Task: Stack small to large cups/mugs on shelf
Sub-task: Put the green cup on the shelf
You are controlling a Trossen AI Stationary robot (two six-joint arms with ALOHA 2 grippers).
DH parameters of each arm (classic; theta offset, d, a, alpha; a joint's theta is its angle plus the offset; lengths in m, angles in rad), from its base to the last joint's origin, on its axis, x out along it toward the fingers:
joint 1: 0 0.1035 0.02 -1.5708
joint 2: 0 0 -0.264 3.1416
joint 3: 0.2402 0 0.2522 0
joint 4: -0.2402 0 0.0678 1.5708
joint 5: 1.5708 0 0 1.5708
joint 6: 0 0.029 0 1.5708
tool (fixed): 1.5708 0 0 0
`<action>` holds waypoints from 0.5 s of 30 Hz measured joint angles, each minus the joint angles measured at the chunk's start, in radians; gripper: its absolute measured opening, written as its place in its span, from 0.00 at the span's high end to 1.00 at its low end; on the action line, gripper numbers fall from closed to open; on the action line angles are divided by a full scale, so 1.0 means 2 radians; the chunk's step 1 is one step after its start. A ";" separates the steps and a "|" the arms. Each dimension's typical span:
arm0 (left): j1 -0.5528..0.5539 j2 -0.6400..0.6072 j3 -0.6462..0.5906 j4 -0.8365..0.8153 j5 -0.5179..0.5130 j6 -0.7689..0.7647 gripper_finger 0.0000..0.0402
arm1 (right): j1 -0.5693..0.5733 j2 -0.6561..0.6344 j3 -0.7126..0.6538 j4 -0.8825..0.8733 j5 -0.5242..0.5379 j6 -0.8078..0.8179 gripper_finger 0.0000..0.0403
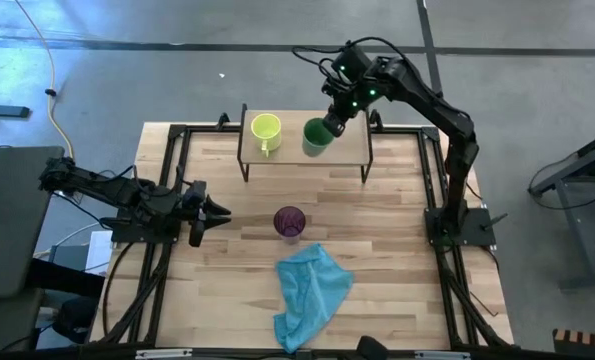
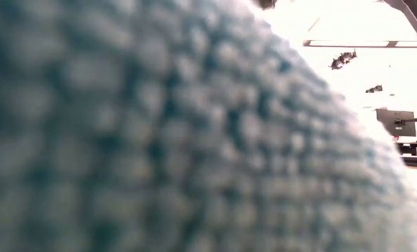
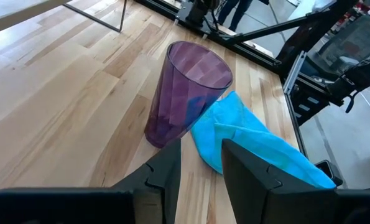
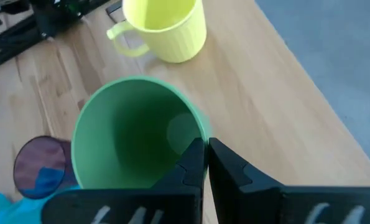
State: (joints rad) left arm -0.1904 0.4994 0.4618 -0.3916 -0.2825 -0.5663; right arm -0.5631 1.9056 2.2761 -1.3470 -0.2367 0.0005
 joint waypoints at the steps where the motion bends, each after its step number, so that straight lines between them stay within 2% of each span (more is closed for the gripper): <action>1: 0.000 0.000 0.000 0.000 0.000 0.000 0.74 | -0.002 0.000 0.000 0.001 0.000 0.002 1.00; 6: 0.000 0.000 0.000 0.000 0.000 0.000 0.74 | -0.007 0.000 0.000 0.019 0.022 0.020 1.00; 15: 0.000 0.000 0.000 0.000 0.000 0.000 0.74 | -0.010 0.009 0.000 0.044 0.031 0.040 1.00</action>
State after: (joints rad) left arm -0.1902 0.4995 0.4618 -0.3923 -0.2832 -0.5663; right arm -0.5827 1.9241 2.2765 -1.2590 -0.1753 0.0799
